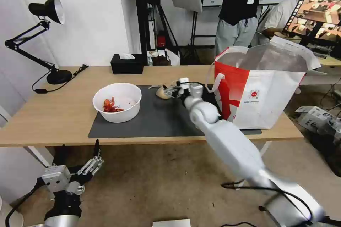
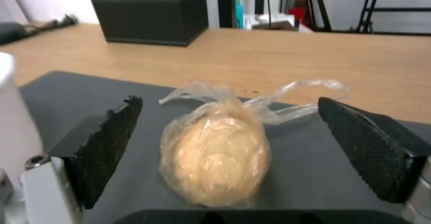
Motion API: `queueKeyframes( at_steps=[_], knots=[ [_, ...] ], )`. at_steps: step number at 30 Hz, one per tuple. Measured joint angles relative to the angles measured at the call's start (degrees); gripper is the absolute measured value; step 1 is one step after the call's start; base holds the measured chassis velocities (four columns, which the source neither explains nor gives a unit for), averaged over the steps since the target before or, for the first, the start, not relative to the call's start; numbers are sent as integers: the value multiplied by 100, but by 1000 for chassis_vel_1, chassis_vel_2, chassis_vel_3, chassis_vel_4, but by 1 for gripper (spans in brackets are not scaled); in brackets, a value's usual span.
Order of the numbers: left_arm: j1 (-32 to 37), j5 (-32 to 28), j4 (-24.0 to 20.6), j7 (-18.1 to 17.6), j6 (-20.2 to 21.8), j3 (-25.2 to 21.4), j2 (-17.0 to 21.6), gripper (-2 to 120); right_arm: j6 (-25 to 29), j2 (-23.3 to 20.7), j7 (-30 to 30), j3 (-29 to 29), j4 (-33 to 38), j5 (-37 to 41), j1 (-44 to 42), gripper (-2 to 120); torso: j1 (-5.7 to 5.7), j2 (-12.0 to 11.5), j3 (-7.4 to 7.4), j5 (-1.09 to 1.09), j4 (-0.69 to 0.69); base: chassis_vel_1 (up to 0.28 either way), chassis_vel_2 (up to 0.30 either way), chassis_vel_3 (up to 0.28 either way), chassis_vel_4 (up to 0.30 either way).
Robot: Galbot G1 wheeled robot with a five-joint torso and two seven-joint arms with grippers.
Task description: Pick up the trash from the table and place it into the takeout bag.
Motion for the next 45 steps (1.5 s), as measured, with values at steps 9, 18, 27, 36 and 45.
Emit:
queueKeyframes(
  at_steps=[9,18,27,36,45],
  knots=[
    [-11,76,0,19,-29,40,-72,100,-48,391,-158,-129,-998,-23,426,100,-1,0,0,2,-1,0,0,0,0],
    [-13,95,0,21,-108,24,-87,100,-194,637,-237,-121,-1410,93,594,83,-1,1,-1,2,0,0,0,0,0],
    [-35,99,0,21,-127,26,-84,100,-242,667,-158,-125,-1435,102,601,54,-1,1,-1,2,0,0,0,0,0],
    [-63,98,0,21,-114,56,-64,100,-240,543,-49,-138,-1368,110,589,22,-2,1,-1,2,0,0,0,0,0],
    [-84,83,0,21,-103,68,-12,100,-158,393,80,-181,-919,156,527,0,-1,1,-1,2,0,0,0,0,0]
  ],
)
